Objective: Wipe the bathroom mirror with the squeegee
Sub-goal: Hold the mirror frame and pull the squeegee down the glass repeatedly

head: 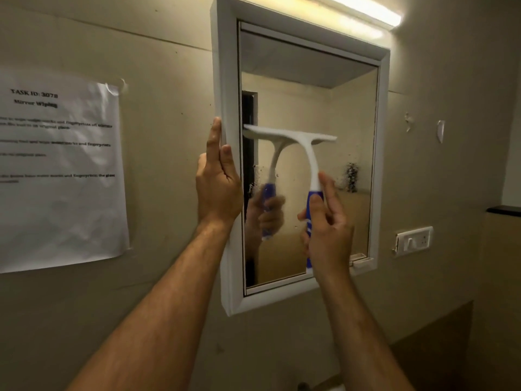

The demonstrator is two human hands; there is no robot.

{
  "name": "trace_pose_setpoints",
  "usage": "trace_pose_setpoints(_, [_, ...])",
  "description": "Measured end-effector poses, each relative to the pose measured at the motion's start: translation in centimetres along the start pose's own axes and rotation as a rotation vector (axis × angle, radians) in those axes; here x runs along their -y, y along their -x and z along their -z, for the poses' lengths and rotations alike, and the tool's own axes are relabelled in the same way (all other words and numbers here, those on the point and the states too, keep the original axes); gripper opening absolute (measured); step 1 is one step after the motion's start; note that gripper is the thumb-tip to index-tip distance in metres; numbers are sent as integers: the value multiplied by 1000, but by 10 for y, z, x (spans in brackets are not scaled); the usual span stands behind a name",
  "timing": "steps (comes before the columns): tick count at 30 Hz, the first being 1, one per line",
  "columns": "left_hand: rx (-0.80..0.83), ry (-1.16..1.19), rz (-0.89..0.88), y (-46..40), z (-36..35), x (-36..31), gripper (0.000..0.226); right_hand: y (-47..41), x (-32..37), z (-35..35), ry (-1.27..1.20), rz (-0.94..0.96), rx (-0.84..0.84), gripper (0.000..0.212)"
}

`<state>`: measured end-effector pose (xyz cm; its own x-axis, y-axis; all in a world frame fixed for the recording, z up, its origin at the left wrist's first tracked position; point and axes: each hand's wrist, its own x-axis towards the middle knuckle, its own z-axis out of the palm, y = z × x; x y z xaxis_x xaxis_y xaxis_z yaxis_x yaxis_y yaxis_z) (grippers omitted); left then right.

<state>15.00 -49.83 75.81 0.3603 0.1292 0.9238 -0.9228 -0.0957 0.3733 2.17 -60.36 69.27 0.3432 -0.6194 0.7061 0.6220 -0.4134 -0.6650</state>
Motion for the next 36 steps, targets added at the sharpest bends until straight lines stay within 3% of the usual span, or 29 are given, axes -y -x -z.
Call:
trace_pose_setpoints(6, [-6,-1,-15,0,0,0,46,48,-46,23,95,-15,49,46])
trace_pose_setpoints(14, [-9,-5,-18,0,0,2,46,1,-8,9,90,69,39,44])
trace_pose_setpoints(23, [-15,17,-27,1,0,2,45,73,-63,38,75,-44,67,49])
trace_pose_setpoints(31, [-6,34,-22,2,-1,2,46,29,-18,20,19,-8,80,45])
trace_pose_setpoints(36, [-4,40,-33,3,-2,4,46,46,-35,23,28,-29,52,44])
